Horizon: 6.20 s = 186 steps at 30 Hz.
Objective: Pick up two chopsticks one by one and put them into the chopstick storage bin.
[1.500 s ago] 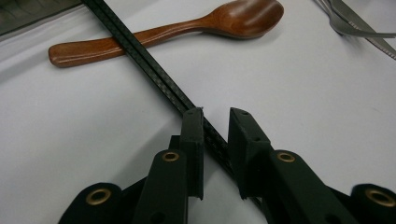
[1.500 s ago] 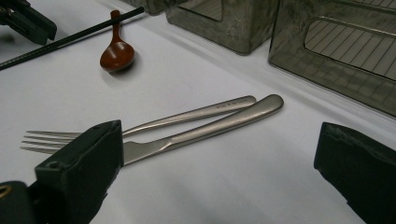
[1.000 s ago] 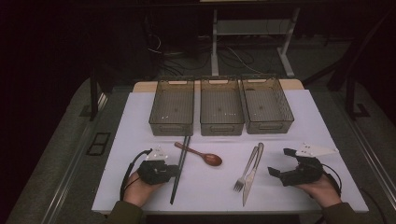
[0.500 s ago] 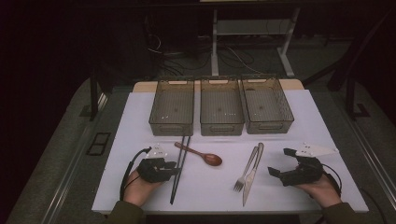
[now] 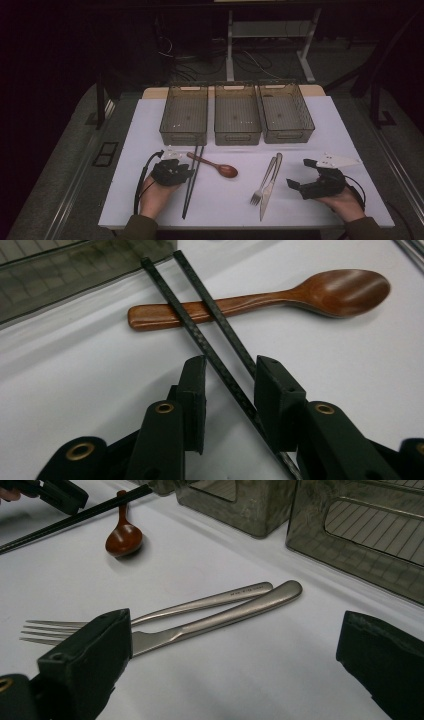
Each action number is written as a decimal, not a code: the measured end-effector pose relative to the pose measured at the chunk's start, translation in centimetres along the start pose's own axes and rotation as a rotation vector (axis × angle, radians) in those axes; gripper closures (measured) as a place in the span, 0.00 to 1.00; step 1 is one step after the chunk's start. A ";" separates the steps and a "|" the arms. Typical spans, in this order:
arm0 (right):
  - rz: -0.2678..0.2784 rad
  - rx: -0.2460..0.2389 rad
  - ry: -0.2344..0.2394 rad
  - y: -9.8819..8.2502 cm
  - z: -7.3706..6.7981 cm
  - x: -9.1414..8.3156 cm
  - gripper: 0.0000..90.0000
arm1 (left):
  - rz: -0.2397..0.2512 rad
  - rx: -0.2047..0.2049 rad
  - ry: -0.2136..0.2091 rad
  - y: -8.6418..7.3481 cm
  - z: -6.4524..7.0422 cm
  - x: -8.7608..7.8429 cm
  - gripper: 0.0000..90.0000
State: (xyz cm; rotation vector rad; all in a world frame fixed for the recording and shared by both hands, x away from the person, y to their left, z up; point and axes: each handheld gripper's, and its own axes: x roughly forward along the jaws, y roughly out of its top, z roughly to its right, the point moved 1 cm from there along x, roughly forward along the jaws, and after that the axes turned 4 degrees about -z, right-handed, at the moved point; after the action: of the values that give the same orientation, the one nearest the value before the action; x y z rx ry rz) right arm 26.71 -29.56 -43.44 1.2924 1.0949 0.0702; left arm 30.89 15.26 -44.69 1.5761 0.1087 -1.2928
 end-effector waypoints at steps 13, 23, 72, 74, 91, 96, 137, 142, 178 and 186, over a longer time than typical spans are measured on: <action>-0.001 -0.001 -0.002 0.0 0.0 0.0 0.01 | -0.036 0.023 0.021 0.1 0.3 0.6 0.76; -0.001 -0.001 -0.002 0.0 0.0 0.0 0.01 | -0.036 0.028 0.029 0.1 0.2 0.6 0.79; 0.000 0.001 0.000 0.0 0.0 0.0 0.01 | -0.013 -0.056 0.095 -0.3 -1.0 -0.3 0.94; -0.001 0.004 0.000 0.0 0.0 0.0 0.01 | -0.011 -0.056 0.094 -0.3 -0.9 -0.4 0.94; 0.002 0.011 0.006 -0.1 0.1 -0.1 0.01 | 0.025 0.010 0.044 0.4 -1.0 -2.5 0.95; 0.001 0.021 0.007 -0.2 0.1 -0.1 0.01 | 0.030 0.016 0.037 0.9 -0.9 -3.2 0.94; -0.007 0.050 0.025 -0.3 0.5 0.2 0.01 | 0.141 0.061 -0.029 9.2 -4.6 -5.7 0.94; -0.014 0.054 0.030 -0.5 0.5 0.4 0.01 | 0.162 0.051 -0.032 10.1 -5.3 -5.3 0.94; 0.011 0.078 0.036 -0.5 0.5 -0.1 0.01 | 0.303 0.046 -0.012 17.6 -11.7 -0.3 0.94; 0.014 0.076 0.038 -0.4 0.5 -0.2 0.01 | 0.262 0.030 0.014 16.7 -12.9 1.3 0.94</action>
State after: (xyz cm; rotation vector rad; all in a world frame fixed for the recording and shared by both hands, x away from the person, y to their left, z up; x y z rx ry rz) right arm 26.74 -30.23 -43.71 1.3720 1.1301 0.0643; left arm 50.45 16.64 -36.63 1.5674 -0.1060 -1.0826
